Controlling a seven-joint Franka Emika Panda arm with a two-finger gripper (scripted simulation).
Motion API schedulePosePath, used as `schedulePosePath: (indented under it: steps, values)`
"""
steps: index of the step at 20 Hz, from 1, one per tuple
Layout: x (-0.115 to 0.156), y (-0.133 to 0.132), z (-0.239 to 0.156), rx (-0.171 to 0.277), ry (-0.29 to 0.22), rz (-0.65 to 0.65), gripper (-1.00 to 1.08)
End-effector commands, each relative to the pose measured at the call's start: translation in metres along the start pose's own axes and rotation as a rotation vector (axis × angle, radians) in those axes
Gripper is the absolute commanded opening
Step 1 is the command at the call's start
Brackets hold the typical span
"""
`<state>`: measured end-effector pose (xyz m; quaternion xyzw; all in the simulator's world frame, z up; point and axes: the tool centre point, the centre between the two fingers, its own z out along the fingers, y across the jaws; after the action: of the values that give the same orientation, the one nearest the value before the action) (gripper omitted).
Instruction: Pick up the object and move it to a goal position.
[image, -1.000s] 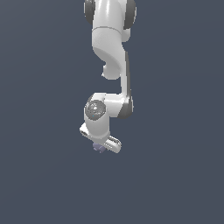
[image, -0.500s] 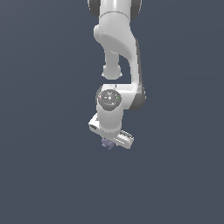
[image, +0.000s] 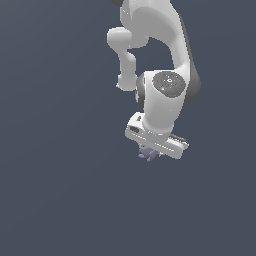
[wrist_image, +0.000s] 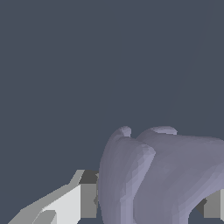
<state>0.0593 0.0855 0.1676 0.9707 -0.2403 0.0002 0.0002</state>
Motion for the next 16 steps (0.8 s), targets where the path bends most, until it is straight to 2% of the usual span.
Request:
schedulePosePath:
  steps: [1,11,16]
  values:
    - [-0.013,-0.019,-0.021,-0.001,0.0,0.001,-1.0]
    - [-0.056,-0.095,-0.099,-0.001,0.0,0.001,-1.0]
    - [-0.07,-0.121,-0.126,0.0,0.0,0.001,-1.0]
